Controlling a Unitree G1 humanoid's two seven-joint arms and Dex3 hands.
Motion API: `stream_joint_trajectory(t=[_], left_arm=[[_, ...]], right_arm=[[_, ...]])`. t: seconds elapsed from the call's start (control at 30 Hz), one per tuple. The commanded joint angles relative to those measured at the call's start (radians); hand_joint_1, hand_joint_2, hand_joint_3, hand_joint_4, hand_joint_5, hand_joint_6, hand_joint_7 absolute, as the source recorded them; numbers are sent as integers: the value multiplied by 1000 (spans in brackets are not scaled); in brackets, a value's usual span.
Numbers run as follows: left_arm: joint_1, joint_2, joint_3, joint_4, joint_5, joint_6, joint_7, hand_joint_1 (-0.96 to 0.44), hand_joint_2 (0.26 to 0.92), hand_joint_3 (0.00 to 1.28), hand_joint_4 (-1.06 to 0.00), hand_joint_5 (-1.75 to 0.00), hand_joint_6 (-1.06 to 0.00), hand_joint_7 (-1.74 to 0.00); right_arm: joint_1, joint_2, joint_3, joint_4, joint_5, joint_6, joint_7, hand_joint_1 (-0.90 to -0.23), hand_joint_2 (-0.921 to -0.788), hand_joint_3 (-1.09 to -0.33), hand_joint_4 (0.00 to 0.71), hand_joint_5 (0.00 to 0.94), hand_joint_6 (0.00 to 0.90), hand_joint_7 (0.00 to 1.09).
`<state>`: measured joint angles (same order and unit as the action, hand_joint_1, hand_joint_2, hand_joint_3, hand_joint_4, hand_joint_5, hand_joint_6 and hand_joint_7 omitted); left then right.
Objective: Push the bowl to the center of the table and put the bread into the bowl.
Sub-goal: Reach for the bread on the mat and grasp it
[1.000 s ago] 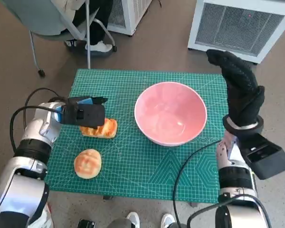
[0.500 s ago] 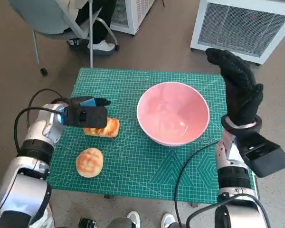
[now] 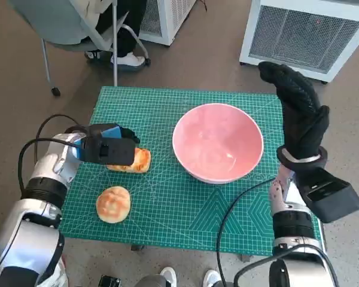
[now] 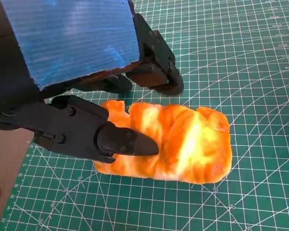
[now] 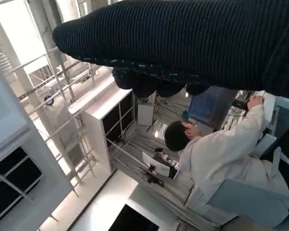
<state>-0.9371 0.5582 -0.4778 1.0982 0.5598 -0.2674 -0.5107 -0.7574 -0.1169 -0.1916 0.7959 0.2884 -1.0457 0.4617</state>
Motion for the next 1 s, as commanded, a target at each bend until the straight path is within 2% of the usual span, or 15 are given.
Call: stream_joint_trajectory(t=[0.03, 0.2, 0.43, 0.57, 0.63, 0.67, 0.7, 0.73, 0.77, 0.8, 0.83, 0.9, 1.0], left_arm=[[73, -29, -40, 33, 34, 4, -16, -60, 919, 137, -550, -1086, -625, -1221], [77, -32, -44, 33, 39, 6, -14, -9, 920, 119, -540, -1187, -660, -1237], [84, -37, -50, 35, 40, 10, -20, -2, 920, 81, -522, -1337, -764, -1011], [86, -38, -48, 35, 35, 14, -37, -1, 920, 87, -532, -1298, -734, -1074], [85, -39, -48, 33, 31, 22, -57, -1, 921, 131, -523, -1298, -643, -1179], [84, -39, -47, 33, 29, 27, -67, -29, 890, 116, -492, -1002, -548, -942], [83, -40, -47, 32, 27, 36, -82, -40, 883, 102, -504, -854, -535, -818], [82, -41, -46, 31, 26, 43, -92, -61, 874, 72, -507, -585, -506, -583], [80, -42, -47, 31, 25, 53, -106, -82, 868, 50, -488, -386, -472, -402], [79, -42, -47, 30, 25, 61, -115, -109, 857, 34, -419, -247, -423, -263], [78, -43, -49, 30, 26, 71, -129, -119, 853, 28, -395, -197, -405, -213], [75, -45, -50, 28, 27, 88, -153, -187, 834, 13, -251, -81, -337, -87], [70, -48, -48, 20, 24, 121, -190, -261, 818, 5, -132, -26, -286, -28]], right_arm=[[26, 2, 1, 15, -11, 7, -10, -633, -921, -724, 375, 0, 261, 228], [26, 3, 0, 19, -13, 1, -10, -634, -921, -724, 375, 0, 259, 227], [27, 5, -1, 24, -9, -5, -5, -632, -921, -725, 375, 0, 256, 224], [27, 5, -2, 25, -8, -6, -4, -630, -921, -725, 375, 0, 256, 223], [25, 5, -2, 27, -6, -5, -3, -630, -921, -726, 375, 0, 256, 222], [25, 5, -2, 27, -6, -5, -3, -630, -921, -726, 375, 0, 257, 222], [25, 5, -2, 27, -6, -5, -2, -630, -921, -726, 375, 0, 257, 222], [25, 5, -2, 27, -6, -4, -2, -630, -921, -726, 376, 1, 257, 222], [25, 5, -1, 26, -6, -4, -2, -630, -921, -726, 376, 1, 257, 221], [26, 5, -1, 26, -6, -4, -2, -631, -921, -726, 376, 1, 257, 221], [26, 5, -1, 26, -5, -4, -2, -631, -921, -726, 376, 1, 257, 221], [28, 5, -1, 25, -6, -4, -2, -631, -921, -725, 377, 1, 257, 220], [31, 5, 0, 24, -8, -5, -3, -630, -921, -725, 379, 2, 258, 220]])
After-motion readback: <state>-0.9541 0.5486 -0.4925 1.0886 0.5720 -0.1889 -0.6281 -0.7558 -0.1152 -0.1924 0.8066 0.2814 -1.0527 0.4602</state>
